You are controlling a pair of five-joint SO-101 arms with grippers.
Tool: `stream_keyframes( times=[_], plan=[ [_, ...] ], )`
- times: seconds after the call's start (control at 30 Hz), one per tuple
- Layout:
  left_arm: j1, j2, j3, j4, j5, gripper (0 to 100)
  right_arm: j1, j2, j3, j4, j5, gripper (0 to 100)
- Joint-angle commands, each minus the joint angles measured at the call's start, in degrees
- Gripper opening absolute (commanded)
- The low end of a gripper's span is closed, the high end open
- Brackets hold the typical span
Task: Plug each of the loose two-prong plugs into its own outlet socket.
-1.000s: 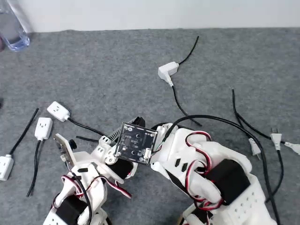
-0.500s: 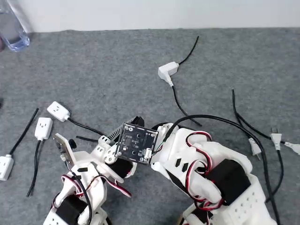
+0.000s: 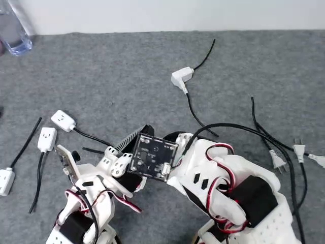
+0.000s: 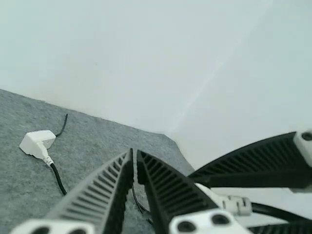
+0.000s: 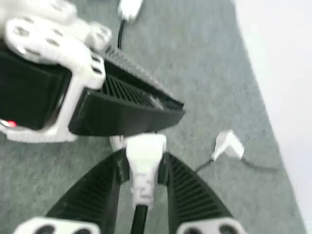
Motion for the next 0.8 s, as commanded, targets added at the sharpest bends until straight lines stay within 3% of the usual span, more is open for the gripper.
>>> stream_keyframes(
  times=[0.0,0.37,0.47,0.6,0.77],
  plan=[
    [0.1,-0.8,0.5,0.8,-0.7,1,-0.7,-0.9,-4.0,-0.6,-0.5,0.8],
    [-0.2,-0.8,0.3,0.8,-0.7,1,-0.1,-0.7,-1.8,-1.5,-0.4,0.8],
    [-0.9,-0.8,-0.8,0.8,-0.7,1,4.3,0.0,-0.2,-2.6,0.4,0.8],
    [-8.1,-0.8,-4.4,0.8,-0.7,1,9.6,2.9,1.4,-2.0,2.1,0.8],
    [-20.1,-0.8,-4.4,1.6,-0.7,1,10.8,7.1,-1.8,0.6,4.6,0.8]
  ],
)
